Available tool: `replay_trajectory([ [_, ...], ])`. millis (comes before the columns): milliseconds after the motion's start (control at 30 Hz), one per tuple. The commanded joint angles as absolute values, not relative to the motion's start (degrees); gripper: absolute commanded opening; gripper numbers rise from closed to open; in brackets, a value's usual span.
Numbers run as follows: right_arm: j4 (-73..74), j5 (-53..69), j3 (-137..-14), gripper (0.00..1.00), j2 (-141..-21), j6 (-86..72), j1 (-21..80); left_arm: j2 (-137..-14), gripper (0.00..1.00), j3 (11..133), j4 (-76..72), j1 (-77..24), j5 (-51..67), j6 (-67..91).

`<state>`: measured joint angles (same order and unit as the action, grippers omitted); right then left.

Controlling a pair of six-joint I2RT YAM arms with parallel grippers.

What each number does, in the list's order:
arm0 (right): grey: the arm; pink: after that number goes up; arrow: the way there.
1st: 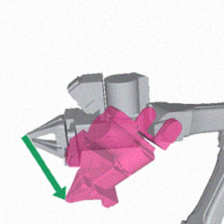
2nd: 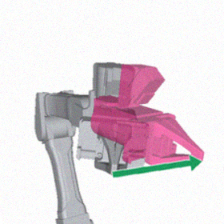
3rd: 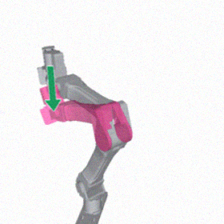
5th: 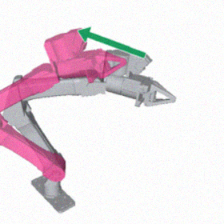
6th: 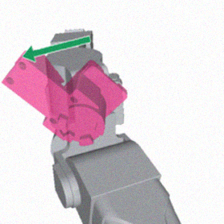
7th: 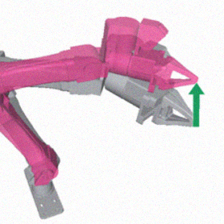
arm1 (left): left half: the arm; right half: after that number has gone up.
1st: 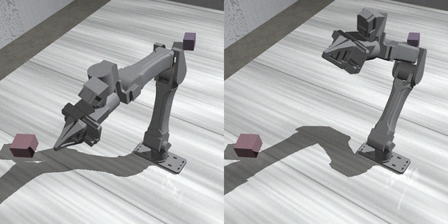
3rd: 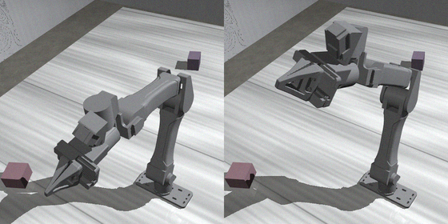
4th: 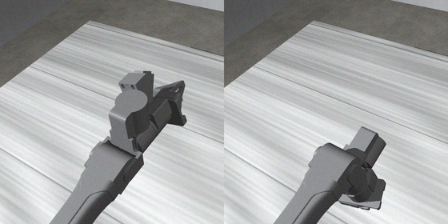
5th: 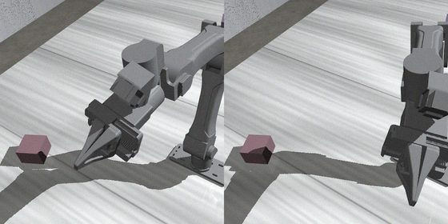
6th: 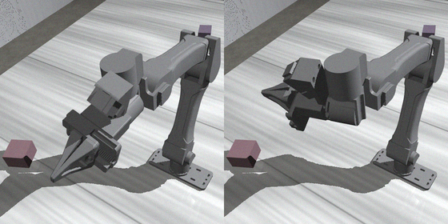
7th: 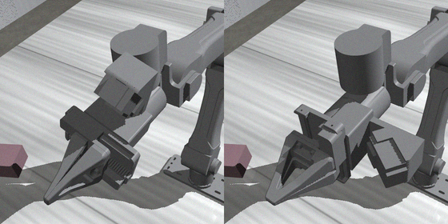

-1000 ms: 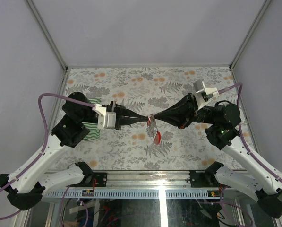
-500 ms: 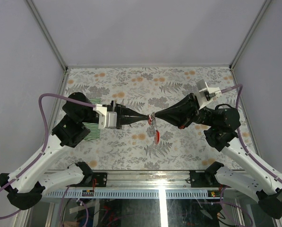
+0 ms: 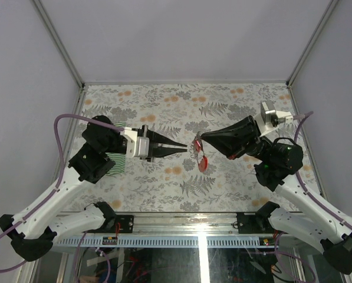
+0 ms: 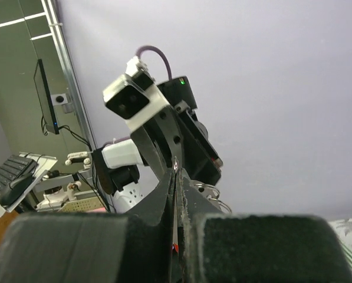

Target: Put the keys on the keyring

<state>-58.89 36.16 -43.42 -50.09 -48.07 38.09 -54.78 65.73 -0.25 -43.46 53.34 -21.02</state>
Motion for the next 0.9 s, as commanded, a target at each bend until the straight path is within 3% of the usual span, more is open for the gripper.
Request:
replay_trajectory([
  [0, -65.9, 34.6, -45.1, 0.0, -48.1, -47.1, 38.0, -53.6, 0.13, 64.0, -5.6, -43.8, 52.7, -15.8],
  [367, -46.6, 40.7, -49.0, 0.0, -45.1, -29.8, 38.0, -52.6, 0.21, 58.1, -29.9, -45.3, 44.0, 5.0],
  [867, -43.6, 42.4, -49.9, 0.0, -45.1, -26.3, 38.0, -54.9, 0.26, 55.9, -35.1, -49.5, 38.0, 5.8],
])
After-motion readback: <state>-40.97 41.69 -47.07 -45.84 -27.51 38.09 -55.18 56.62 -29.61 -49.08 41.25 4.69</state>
